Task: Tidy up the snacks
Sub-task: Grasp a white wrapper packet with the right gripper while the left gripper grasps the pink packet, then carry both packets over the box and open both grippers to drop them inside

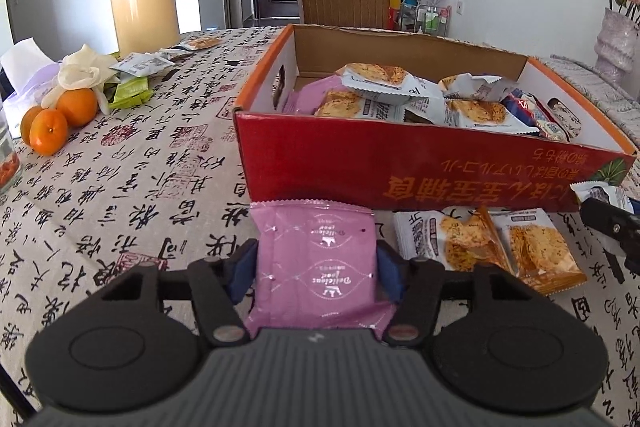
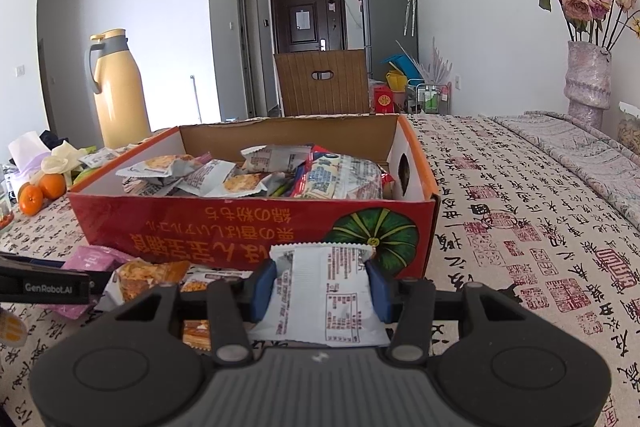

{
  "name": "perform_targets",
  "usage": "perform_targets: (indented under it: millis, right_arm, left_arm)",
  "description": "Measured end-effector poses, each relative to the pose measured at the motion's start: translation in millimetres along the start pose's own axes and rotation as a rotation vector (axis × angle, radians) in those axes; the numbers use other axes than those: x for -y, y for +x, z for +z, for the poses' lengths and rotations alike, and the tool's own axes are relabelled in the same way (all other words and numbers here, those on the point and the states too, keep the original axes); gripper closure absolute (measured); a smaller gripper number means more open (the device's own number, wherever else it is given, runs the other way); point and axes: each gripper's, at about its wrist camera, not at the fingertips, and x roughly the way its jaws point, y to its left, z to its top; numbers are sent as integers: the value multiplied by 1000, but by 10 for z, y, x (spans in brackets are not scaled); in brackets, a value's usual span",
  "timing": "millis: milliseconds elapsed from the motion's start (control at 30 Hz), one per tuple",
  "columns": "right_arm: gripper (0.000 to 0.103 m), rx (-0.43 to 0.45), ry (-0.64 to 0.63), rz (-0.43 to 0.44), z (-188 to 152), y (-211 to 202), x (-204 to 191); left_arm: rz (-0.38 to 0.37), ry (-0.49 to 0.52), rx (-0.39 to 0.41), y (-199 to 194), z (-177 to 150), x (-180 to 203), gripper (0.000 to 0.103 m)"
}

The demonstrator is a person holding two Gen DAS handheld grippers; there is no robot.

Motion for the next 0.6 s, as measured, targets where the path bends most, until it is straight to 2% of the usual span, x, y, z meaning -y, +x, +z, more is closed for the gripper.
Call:
perform_targets:
  millis: [133, 367, 600]
  right_arm:
    - [55, -2, -5, 2, 0, 2, -3]
    - [55, -1, -11, 5, 1, 1, -8]
    - [55, 28, -30, 11, 12, -79, -35]
  left_arm:
    - [-15, -17, 6, -58, -23, -12, 41]
    - [4, -35, 44, -199, -38, -14, 41]
    - [-15, -48, 112, -450, 3, -22, 41]
